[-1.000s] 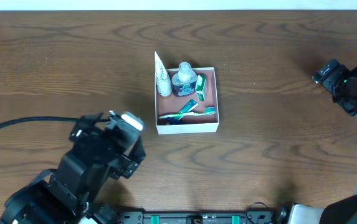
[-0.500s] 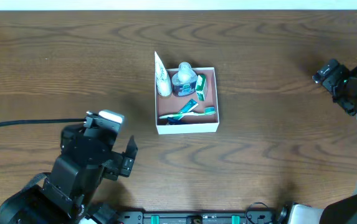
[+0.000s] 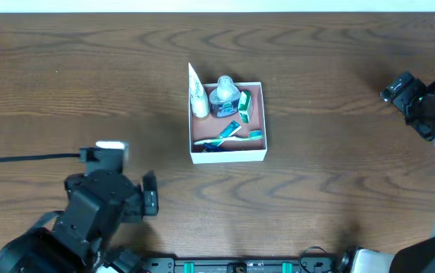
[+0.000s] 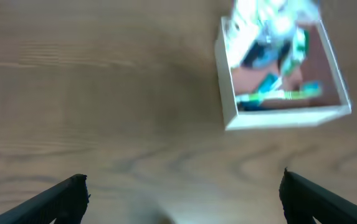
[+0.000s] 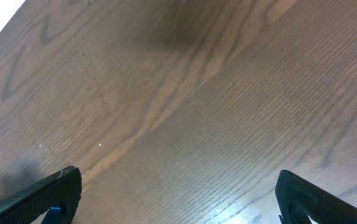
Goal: Pack container
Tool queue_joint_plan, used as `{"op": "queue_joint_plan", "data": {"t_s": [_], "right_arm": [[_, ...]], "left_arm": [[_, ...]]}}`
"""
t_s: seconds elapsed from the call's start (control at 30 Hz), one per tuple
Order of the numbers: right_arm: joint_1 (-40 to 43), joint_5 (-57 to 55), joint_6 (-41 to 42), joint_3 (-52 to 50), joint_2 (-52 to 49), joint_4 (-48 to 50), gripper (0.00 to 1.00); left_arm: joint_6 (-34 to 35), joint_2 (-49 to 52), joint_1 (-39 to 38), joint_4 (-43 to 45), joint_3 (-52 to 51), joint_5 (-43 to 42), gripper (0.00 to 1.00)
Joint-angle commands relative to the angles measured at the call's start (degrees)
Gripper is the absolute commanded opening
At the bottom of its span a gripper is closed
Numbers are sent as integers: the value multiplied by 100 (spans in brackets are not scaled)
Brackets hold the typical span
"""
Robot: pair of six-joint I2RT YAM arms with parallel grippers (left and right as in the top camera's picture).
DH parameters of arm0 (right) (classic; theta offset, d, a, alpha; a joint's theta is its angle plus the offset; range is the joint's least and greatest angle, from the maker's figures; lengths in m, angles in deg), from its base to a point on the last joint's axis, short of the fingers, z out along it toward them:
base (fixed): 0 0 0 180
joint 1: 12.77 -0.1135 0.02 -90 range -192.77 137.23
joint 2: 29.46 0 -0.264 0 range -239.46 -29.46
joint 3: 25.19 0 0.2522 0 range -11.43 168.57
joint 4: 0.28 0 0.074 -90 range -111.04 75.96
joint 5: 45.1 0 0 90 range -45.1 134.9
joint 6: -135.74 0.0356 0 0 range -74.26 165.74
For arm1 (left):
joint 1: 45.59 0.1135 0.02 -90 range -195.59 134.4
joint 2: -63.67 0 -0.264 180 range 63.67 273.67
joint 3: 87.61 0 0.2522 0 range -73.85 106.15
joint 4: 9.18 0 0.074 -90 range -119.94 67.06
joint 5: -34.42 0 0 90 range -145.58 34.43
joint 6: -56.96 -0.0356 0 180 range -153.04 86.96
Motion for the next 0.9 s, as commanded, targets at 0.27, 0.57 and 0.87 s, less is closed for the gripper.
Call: {"op": "queue_joint_plan", "data": {"t_s": [0.27,0.57,0.87], "right_arm": [[26,-35,61,59,15,-7,99],[26,-37,61,59,15,-9,99],[28,-35,61,59,15,-7,99]], "left_arm": [[170,-1615,1663,1906,-1871,-101,98],[140,-2798,2490,4249,-3716,-669,98],[76,-3307,2857,6970,-5331,-1311,98]]}}
